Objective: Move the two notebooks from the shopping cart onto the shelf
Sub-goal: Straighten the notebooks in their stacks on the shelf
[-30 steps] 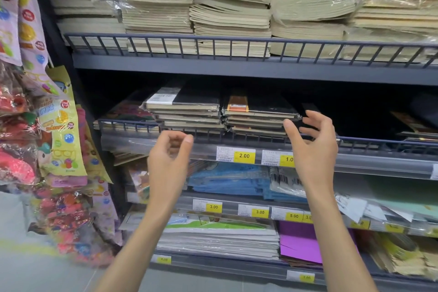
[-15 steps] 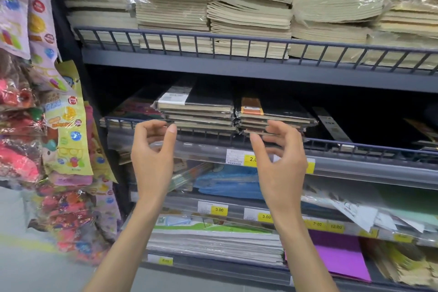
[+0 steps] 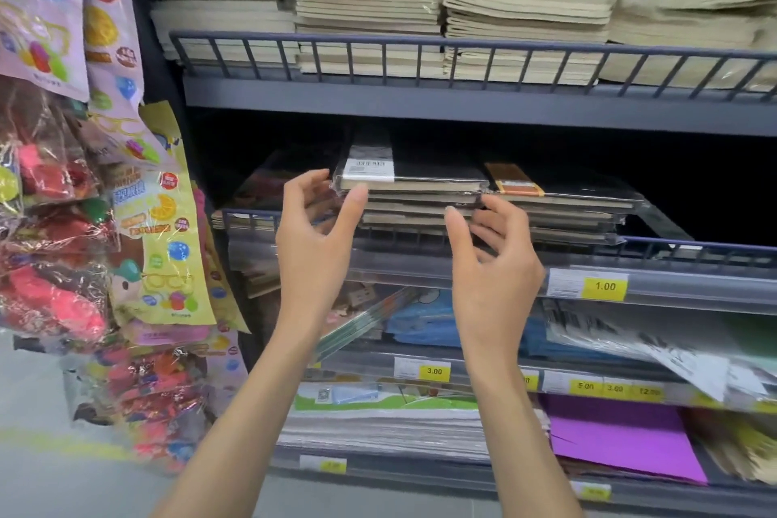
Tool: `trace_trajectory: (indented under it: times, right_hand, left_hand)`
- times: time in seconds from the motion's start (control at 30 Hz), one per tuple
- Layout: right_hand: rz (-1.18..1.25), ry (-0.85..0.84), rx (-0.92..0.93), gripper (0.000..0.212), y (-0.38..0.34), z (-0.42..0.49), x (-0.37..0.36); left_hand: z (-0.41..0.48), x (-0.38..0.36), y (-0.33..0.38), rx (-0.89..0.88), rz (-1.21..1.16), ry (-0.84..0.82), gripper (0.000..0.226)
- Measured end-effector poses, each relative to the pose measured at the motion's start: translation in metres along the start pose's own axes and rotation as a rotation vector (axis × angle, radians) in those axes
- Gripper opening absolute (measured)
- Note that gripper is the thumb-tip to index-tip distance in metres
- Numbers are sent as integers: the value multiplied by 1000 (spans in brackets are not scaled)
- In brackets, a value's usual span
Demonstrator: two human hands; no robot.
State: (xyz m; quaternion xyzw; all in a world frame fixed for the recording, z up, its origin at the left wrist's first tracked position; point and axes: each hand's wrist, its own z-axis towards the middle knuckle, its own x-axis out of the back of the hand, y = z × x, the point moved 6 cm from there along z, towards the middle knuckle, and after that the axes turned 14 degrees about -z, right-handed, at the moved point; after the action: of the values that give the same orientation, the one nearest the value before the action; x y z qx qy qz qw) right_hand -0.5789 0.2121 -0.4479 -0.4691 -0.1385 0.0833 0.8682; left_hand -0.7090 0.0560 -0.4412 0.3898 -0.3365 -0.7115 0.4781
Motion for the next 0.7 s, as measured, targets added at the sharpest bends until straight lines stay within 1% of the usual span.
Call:
trace_trajectory:
  times: [0.1, 0.17, 0.23, 0.3, 0.47, 0.7]
  right_hand:
    - [-4, 118, -9, 32, -3, 5, 2]
    - [-10, 161, -1, 33, -6, 10, 3]
    - [-61, 160, 22, 34, -7, 13, -1]
    - [-116, 164, 37, 32, -6, 15, -5]
    - [-216, 222, 56, 26, -7, 22, -7]
    - [-326, 189, 116, 32, -4, 33, -6]
  left_hand:
    - [7, -5, -2, -8, -12, -31, 45]
    - [10, -7, -4, -5, -39, -39, 44]
    - [10, -7, -7, 5, -74, -34, 43]
    - [12, -7, -9, 6, -91, -22, 42]
    - [18, -9, -16, -2, -52, -11, 41]
    - [19, -13, -18, 11, -15, -5, 44]
